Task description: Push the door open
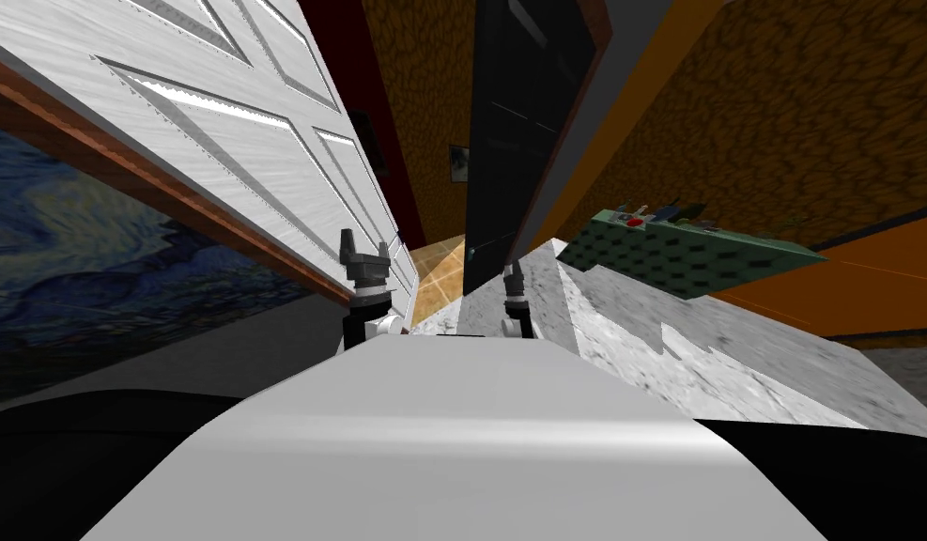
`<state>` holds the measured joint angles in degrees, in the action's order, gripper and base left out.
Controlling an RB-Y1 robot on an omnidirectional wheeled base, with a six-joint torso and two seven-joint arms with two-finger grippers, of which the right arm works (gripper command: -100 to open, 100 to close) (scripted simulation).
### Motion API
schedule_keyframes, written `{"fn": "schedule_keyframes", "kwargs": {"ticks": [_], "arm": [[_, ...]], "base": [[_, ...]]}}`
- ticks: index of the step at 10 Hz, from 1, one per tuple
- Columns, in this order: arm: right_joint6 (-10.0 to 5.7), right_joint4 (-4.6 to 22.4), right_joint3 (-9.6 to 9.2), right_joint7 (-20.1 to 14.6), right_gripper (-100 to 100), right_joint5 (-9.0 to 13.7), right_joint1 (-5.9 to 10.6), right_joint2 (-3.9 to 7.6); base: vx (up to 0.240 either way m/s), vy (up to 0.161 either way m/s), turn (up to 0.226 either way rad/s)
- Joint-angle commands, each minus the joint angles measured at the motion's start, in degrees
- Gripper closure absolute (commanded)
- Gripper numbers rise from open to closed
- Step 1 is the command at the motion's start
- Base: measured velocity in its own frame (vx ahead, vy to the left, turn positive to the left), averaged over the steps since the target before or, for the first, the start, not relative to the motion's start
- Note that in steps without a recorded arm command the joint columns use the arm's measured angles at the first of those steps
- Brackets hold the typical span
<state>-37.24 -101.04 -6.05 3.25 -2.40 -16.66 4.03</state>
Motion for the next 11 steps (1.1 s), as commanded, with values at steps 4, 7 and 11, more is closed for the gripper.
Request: {"fn": "schedule_keyframes", "kwargs": {"ticks": [4, 7, 11], "arm": [[-0.95, 7.3, -0.82, -0.9, -100, -0.9, 2.18, 0.17], [-1.3, 10.8, -1.06, -1.4, -100, -1.3, 3.38, 0.2], [-2.02, 17.5, -1.56, -2.3, -100, -2.0, 5.79, 0.07]], "base": [[0.087, -0.072, 0.098], [0.05, -0.063, 0.063], [0.087, -0.075, 0.107]]}}
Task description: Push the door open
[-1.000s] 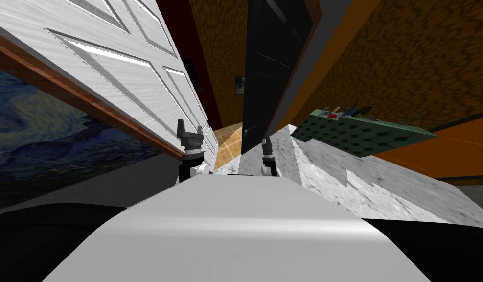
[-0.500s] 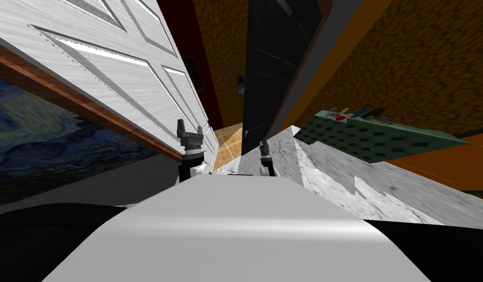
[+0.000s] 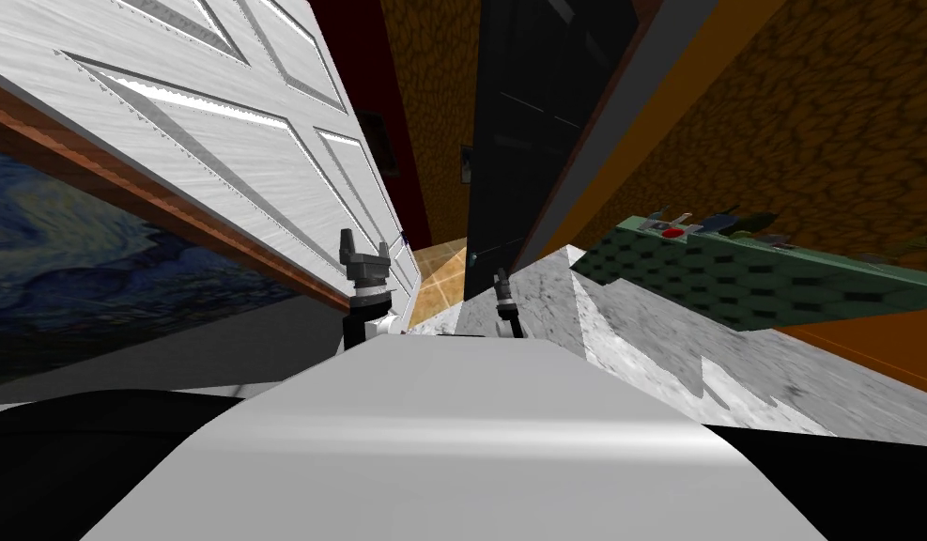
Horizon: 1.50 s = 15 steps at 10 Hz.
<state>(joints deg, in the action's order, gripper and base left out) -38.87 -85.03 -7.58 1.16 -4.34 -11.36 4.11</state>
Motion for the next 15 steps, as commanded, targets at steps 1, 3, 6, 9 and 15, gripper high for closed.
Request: {"fn": "schedule_keyframes", "kwargs": {"ticks": [1, 3, 6, 9, 15], "arm": [[-0.57, 2.9, -0.16, -0.4, -100, -0.3, 1.08, -0.07], [-0.92, 6.6, -0.4, -0.9, -100, -0.6, 2.27, -0.25], [-1.27, 9.9, -0.64, -1.3, -100, -1.0, 3.43, -0.49], [-1.61, 13.2, -0.88, -1.7, -100, -1.3, 4.59, -0.74], [-2.56, 22.3, -1.54, -2.9, -100, -2.3, 7.8, -1.9]], "base": [[0.076, -0.078, 0.104], [0.075, -0.087, 0.097], [0.046, -0.053, 0.063], [0.06, -0.06, 0.068], [0.068, -0.082, 0.09]]}}
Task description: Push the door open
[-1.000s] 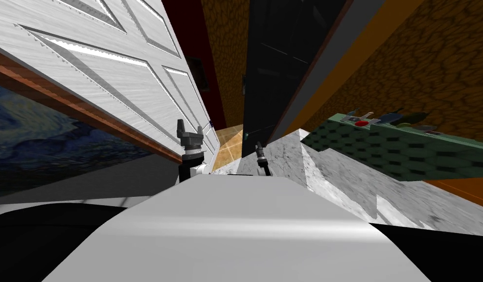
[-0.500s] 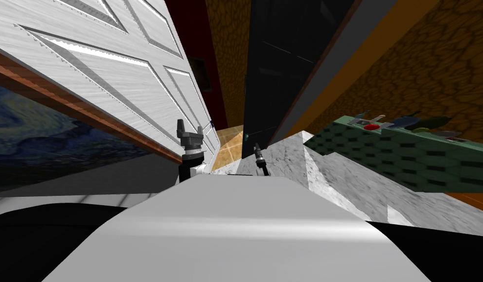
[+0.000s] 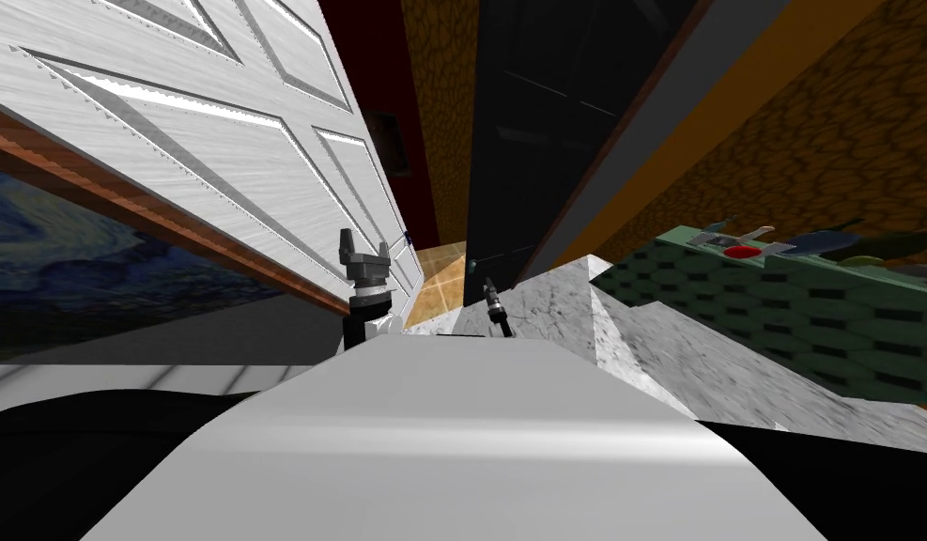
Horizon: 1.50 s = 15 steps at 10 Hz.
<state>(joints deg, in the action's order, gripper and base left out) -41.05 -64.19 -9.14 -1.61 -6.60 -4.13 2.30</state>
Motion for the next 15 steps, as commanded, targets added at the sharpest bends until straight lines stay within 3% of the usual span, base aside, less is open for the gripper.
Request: {"fn": "schedule_keyframes", "kwargs": {"ticks": [1, 9, 13, 15], "arm": [[-0.53, 2.8, -0.08, -0.3, -100, -0.2, 1.07, -0.31], [-1.57, 12.7, -0.8, -1.6, -100, -1.3, 4.57, -2.31], [-2.31, 19.8, -1.31, -2.6, -100, -2.0, 7.05, -4.41], [-2.41, 20.8, -1.38, -2.7, -100, -2.1, 7.41, -4.8]], "base": [[0.073, -0.092, 0.076], [0.071, -0.081, 0.077], [0.099, -0.119, 0.097], [0.084, -0.071, 0.042]]}}
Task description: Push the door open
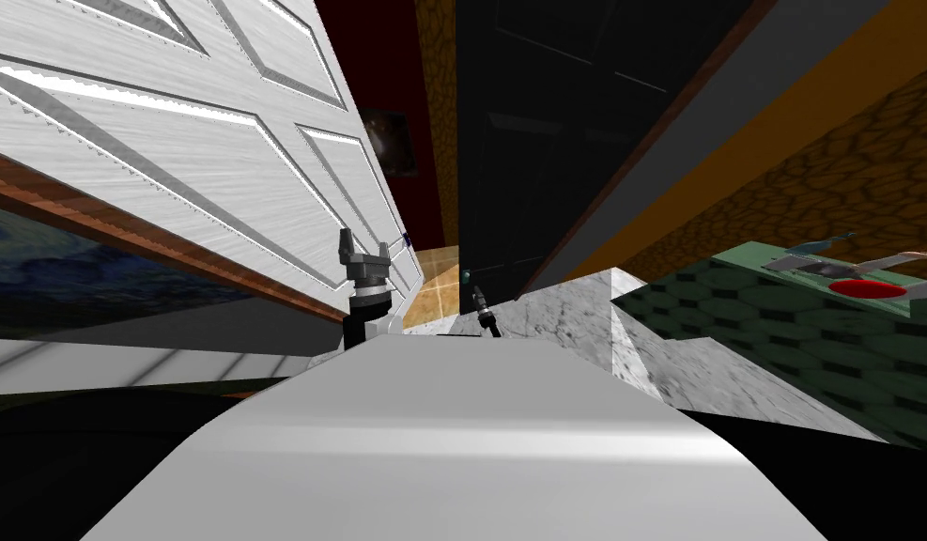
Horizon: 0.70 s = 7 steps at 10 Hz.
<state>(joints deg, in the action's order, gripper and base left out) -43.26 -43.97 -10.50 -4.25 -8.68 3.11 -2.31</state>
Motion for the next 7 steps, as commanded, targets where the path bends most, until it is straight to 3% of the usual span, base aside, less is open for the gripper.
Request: {"fn": "schedule_keyframes", "kwargs": {"ticks": [1, 2, 4, 7], "arm": [[0.0, 0.0, 0.0, 0.0, -100, 0.0, 0.0, 0.0], [-0.16, 0.3, 0.15, 0.0, -100, 0.1, 0.16, 1.84], [-0.22, 0.6, 0.35, 0.0, -100, 0.3, 0.33, 3.21], [-0.32, 1.0, 0.65, 0.0, -100, 0.6, 0.58, 3.33]], "base": [[0.023, -0.024, 0.008], [0.079, 0.037, 0.026], [0.155, 0.075, 0.022], [0.175, 0.038, 0.027]]}}
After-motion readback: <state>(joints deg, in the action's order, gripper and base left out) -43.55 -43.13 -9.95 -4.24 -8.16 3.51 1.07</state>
